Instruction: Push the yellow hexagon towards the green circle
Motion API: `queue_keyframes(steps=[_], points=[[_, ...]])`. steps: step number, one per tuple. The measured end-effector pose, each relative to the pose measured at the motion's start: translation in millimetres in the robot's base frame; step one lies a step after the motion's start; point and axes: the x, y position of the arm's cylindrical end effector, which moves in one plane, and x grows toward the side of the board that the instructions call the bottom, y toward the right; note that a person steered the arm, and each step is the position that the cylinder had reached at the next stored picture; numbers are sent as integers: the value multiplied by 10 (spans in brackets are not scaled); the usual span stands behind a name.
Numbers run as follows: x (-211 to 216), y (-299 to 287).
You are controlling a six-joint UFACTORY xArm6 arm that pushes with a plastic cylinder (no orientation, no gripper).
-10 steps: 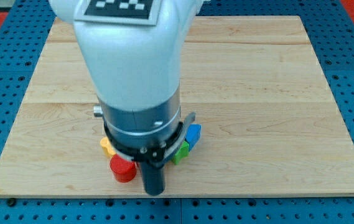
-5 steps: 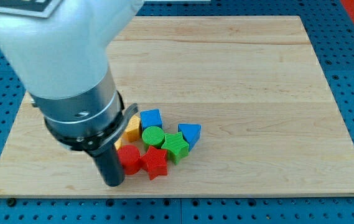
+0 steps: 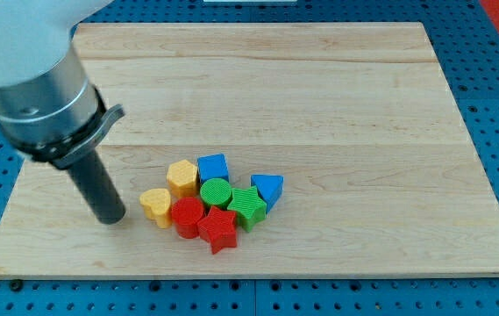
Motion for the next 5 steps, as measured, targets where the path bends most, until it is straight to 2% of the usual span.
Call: queue_keyframes(steps=[2,3,4,5], points=[[-171,507],[-288,394],[-453,-172],[-741,-209]])
